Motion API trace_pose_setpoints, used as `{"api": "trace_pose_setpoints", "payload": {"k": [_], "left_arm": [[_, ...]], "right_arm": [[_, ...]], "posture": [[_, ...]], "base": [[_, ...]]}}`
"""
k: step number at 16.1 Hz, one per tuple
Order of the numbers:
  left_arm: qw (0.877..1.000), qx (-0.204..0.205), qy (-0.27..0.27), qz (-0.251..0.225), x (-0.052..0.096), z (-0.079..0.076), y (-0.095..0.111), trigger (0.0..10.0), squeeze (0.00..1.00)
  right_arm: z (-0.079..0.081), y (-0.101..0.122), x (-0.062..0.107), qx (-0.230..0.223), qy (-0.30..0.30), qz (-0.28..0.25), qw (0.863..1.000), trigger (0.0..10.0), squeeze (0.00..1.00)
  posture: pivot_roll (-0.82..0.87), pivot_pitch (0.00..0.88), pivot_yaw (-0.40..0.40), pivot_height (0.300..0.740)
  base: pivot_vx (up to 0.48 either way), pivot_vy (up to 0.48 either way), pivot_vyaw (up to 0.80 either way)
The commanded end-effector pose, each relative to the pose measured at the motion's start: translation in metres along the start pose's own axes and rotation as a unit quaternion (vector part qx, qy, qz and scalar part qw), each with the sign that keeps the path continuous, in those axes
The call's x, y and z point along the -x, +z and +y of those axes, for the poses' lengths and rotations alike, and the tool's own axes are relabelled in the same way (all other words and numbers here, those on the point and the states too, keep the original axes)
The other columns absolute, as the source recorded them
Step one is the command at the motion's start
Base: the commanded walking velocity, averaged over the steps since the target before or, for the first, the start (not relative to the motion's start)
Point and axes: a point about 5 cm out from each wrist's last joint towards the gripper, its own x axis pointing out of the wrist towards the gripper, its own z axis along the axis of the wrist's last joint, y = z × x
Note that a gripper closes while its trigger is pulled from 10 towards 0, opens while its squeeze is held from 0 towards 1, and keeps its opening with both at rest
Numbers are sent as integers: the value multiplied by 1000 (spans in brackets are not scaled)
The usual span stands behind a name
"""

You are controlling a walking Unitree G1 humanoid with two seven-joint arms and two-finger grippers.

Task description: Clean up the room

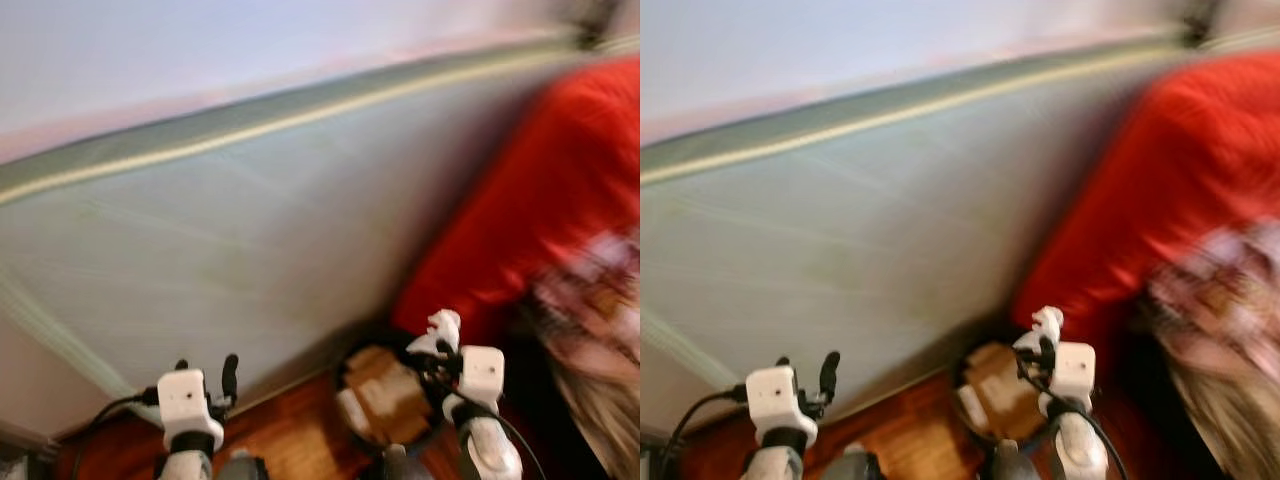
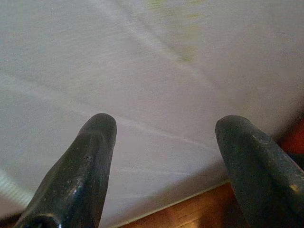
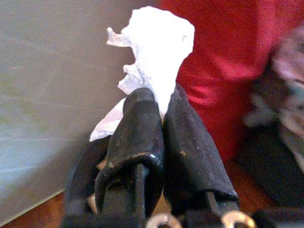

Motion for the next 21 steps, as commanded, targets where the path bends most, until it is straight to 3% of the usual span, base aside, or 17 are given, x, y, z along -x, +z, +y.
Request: {"api": "trace_pose_setpoints", "payload": {"k": [1,9,16,21], "left_arm": [[1000,5,-1,5,0,-2,-1,10000,0],[1000,5,-5,4,-2,1,1,10000,0],[1000,-10,-23,-4,-22,5,10,10000,0],[998,5,-58,-9,-2,-10,25,10000,0]], "right_arm": [[-5,-11,7,-4,-13,25,1000,10000,0],[-3,-13,0,0,-8,40,999,10000,0],[-16,-7,-14,2,-42,60,997,10000,0],[-38,1,-28,-1,-77,107,991,10000,0]], "posture": [[28,172,-20,661],[29,194,-20,661],[27,283,-7,661],[89,424,5,661]], "base": [[0,0,-419],[0,0,0],[0,0,0],[0,0,0]]}}
